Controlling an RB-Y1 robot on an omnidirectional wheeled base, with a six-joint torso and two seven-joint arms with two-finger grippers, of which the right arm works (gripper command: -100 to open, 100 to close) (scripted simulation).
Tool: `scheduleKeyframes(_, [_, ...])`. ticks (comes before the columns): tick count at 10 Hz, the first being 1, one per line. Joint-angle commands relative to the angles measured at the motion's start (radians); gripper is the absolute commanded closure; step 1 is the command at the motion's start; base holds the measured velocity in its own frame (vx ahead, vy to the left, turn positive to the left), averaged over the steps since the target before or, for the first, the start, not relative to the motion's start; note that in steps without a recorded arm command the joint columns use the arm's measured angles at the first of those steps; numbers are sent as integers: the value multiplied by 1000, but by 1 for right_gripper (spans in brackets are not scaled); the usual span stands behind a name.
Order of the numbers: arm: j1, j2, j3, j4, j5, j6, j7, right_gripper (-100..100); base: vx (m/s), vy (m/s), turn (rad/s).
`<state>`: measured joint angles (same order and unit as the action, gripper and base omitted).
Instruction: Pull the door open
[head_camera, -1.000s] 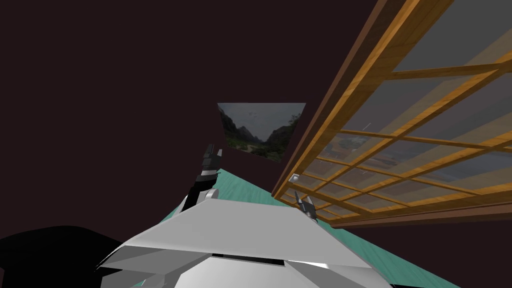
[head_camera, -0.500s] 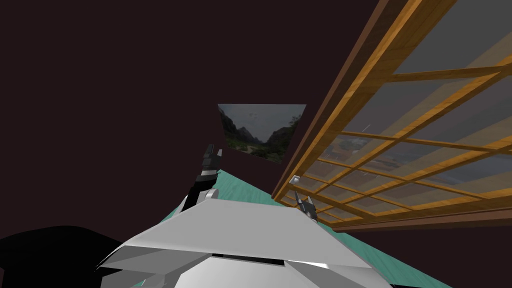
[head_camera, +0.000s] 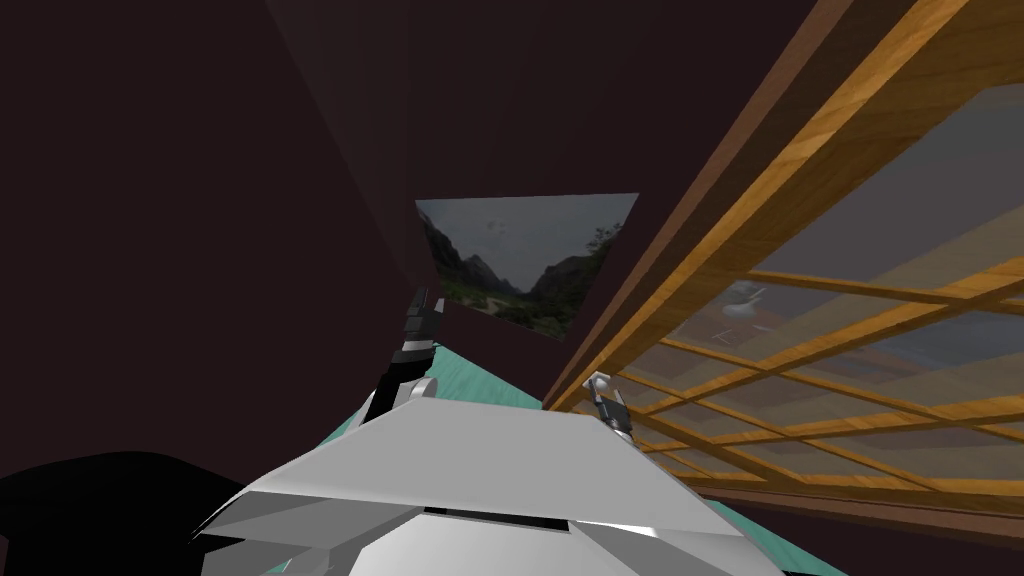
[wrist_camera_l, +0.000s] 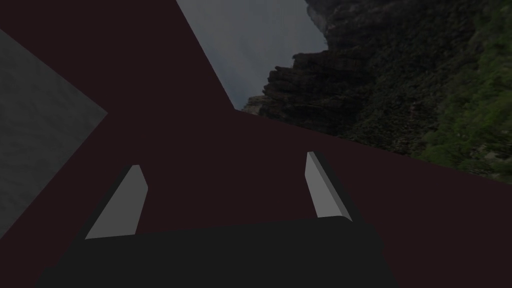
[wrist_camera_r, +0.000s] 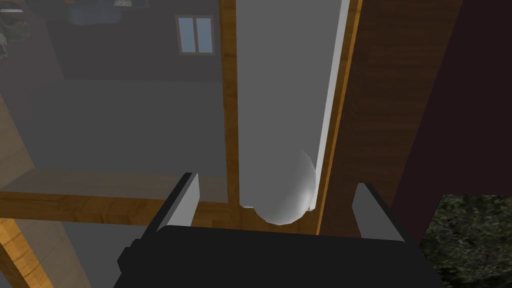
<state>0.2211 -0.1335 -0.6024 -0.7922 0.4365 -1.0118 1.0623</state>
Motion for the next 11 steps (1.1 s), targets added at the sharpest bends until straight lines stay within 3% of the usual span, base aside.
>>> scheduleKeyframes(1, [0, 0, 0, 0, 0, 0, 0, -100, 91, -30, 13])
scheduleKeyframes(2, [0, 0, 0, 0, 0, 0, 0, 100, -11, 2, -6])
scheduleKeyframes(7, [0, 0, 0, 0, 0, 0, 0, 100, -17, 7, 2])
scheduleKeyframes(11, [-2, -6, 28, 3, -28, 6, -104, 100, -18, -9, 14])
